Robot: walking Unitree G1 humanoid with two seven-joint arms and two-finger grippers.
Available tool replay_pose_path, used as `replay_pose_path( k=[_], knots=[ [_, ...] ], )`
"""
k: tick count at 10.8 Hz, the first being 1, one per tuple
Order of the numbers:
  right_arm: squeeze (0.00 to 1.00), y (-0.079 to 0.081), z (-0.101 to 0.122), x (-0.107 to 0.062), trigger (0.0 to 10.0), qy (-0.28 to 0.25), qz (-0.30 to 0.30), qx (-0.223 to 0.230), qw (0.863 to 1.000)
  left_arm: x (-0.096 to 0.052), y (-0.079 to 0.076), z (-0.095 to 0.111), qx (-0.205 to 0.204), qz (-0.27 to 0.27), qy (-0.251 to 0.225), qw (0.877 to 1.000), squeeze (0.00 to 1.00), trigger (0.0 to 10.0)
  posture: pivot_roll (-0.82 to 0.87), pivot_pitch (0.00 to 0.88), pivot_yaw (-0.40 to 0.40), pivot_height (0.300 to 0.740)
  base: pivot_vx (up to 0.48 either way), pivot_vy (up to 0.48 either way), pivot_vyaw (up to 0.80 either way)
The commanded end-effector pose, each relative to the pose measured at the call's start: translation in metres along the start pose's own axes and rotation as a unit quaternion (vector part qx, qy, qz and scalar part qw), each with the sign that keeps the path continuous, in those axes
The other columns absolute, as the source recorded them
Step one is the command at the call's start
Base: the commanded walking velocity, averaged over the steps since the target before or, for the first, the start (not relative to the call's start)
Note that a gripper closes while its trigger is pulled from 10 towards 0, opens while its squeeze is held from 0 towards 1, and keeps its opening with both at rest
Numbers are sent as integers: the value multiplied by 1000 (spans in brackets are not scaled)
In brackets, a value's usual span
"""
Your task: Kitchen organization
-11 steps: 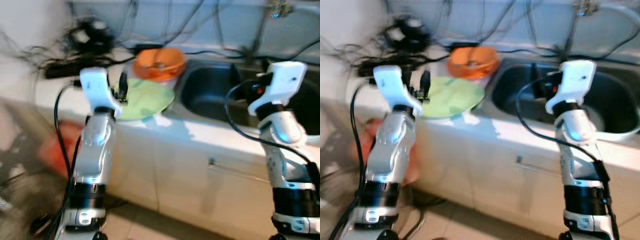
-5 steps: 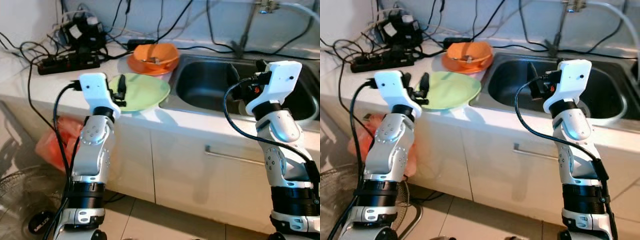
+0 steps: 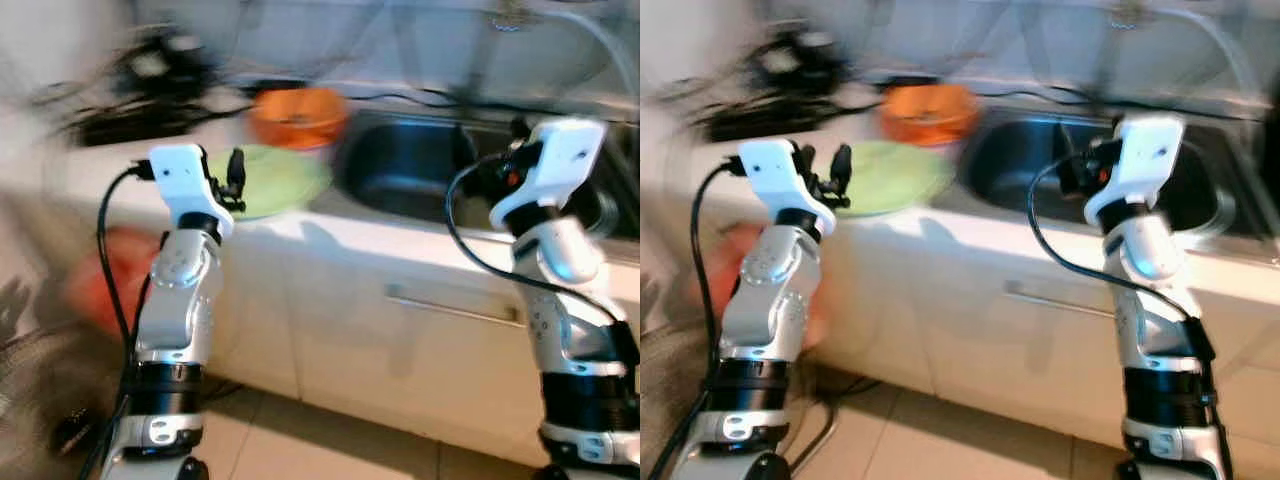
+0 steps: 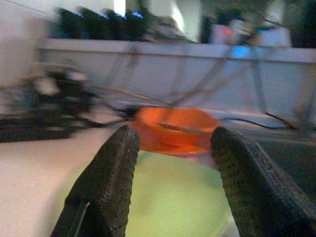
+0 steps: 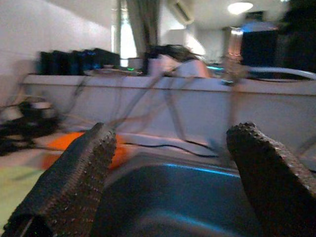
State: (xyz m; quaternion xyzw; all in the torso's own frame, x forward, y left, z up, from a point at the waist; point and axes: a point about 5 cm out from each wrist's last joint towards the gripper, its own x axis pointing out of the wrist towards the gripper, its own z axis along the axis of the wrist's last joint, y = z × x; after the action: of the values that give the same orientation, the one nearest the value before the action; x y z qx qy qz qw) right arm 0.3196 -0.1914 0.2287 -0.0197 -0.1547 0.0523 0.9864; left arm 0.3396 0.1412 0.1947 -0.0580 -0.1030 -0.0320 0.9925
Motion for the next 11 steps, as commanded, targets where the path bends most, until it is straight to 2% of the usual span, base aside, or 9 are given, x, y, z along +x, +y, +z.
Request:
replay_pose_path(
  k=[1, 2, 6, 10, 11],
  knots=[
    [0, 6, 3, 4, 10000, -5, 5, 4, 1000, 2, 5, 6, 5, 4, -7, 1000, 0, 10000, -9, 6, 57, 740, 375, 0, 0],
    [0, 7, 4, 4, 10000, -7, 3, 6, 1000, 2, 4, 5, 0, 4, -6, 1000, 0, 10000, -7, 8, 56, 740, 304, 0, 0],
    [0, 16, -1, -4, 10000, 1, 5, 17, 1000, -9, 2, -1, 1, -4, 8, 1000, 0, 10000, 6, 40, 41, 740, 0, 0, 0],
    [0, 36, -17, -27, 10000, 38, 19, 39, 998, -26, 3, 0, 5, -2, 9, 1000, 0, 10000, 21, 132, 25, 740, 0, 0, 0],
    [0, 40, -20, -32, 10000, 49, 20, 41, 998, -28, 3, 6, 10, 3, -5, 1000, 0, 10000, 20, 147, 22, 740, 0, 0, 0]
  ],
)
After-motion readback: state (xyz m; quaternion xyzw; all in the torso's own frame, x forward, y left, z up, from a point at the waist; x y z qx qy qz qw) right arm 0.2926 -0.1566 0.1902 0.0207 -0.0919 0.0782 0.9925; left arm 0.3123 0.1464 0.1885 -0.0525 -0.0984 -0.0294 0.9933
